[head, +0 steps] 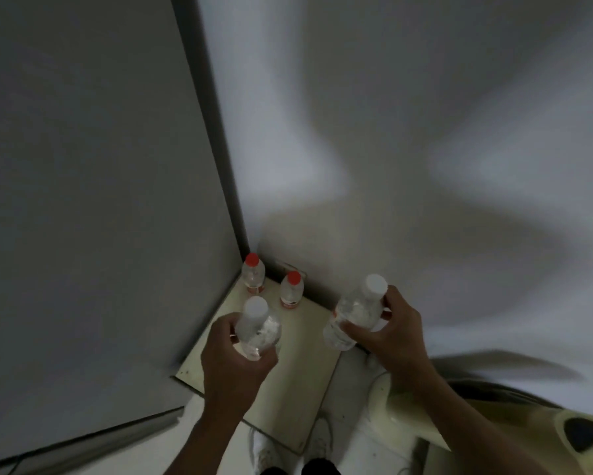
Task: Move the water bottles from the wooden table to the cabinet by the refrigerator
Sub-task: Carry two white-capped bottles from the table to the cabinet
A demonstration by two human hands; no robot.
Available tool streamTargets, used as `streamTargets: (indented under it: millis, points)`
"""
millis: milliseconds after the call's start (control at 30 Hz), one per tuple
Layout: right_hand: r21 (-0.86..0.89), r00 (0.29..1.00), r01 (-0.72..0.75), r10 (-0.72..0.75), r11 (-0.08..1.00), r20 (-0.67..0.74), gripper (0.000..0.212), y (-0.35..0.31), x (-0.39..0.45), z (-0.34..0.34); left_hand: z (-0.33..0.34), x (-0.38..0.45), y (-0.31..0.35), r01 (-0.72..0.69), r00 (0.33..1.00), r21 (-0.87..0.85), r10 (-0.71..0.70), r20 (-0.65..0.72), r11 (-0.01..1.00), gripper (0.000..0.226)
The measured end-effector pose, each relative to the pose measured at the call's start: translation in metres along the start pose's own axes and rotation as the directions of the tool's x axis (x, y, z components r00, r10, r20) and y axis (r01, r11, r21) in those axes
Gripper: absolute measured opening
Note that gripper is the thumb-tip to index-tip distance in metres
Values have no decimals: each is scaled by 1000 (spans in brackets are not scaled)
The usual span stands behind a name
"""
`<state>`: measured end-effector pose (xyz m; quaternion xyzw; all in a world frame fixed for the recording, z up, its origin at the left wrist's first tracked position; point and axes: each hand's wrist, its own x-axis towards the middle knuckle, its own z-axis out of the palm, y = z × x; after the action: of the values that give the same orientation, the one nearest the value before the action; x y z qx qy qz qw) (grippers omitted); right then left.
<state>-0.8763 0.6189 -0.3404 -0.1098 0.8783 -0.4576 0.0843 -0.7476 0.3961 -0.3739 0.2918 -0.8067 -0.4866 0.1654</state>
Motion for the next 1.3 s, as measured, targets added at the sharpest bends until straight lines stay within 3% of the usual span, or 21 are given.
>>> streamTargets:
  millis: [467, 767, 1300]
  points:
    - [15, 997, -64, 63, 998, 38, 65, 114, 1, 78, 82, 7, -103, -27, 997, 80, 21, 75, 996, 65]
    - [29, 997, -71, 71, 997, -27, 68, 166, 17, 104, 122, 33, -156, -56, 996, 95, 49, 77, 994, 69]
    - [29, 991, -132, 133, 991, -14, 70, 183, 35, 117, 150, 54, -188, 7, 1000, 83, -10, 30, 997, 74]
